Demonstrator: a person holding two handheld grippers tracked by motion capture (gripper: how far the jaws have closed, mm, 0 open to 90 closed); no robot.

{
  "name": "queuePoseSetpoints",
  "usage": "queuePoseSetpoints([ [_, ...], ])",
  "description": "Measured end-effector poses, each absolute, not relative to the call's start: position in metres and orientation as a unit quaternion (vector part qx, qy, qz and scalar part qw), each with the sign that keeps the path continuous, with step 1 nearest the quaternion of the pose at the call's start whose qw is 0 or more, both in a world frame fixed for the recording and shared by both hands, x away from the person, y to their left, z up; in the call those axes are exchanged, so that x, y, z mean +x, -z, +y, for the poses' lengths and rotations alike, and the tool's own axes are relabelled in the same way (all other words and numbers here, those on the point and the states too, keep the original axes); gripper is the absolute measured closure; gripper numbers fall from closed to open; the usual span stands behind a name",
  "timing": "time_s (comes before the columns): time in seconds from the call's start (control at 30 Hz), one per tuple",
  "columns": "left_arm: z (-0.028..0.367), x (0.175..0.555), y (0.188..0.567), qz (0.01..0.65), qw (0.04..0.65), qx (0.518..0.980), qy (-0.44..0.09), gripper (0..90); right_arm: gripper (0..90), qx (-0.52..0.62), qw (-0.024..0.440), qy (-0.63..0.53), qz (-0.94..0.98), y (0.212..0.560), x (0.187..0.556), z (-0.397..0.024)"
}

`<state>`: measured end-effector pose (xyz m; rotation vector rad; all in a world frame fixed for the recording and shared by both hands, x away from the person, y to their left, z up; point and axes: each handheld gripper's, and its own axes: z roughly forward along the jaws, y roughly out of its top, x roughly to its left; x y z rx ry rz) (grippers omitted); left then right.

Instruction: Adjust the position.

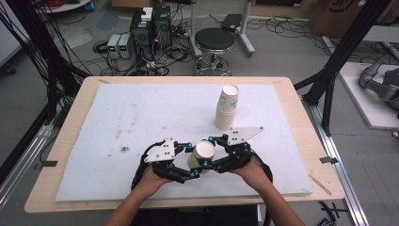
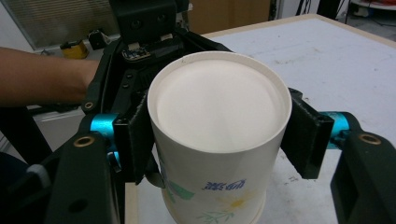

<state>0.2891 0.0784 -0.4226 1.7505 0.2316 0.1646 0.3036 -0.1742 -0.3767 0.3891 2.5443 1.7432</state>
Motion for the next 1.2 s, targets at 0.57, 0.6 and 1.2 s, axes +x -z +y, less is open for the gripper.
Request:
queuePoseSetpoints([
  [0.57, 0.083, 0.291, 0.394, 0.070, 0.547, 0.831, -0.073, 34.4, 20.5, 0.115, 0.016, -0.542, 0.833, 0.368, 0.306, -0.174],
  [0.6, 0.083, 0.292, 0.392, 0.065, 0.539, 0.837, -0.074, 34.3, 20.4, 0.106, 0.018, -0.536, 0.837, 0.366, 0.306, -0.174],
  [1.2, 0.073, 0.299, 0.369, 0.028, 0.406, 0.911, -0.069, 34.4, 20.6, 0.047, 0.040, -0.459, 0.886, 0.360, 0.310, -0.169],
])
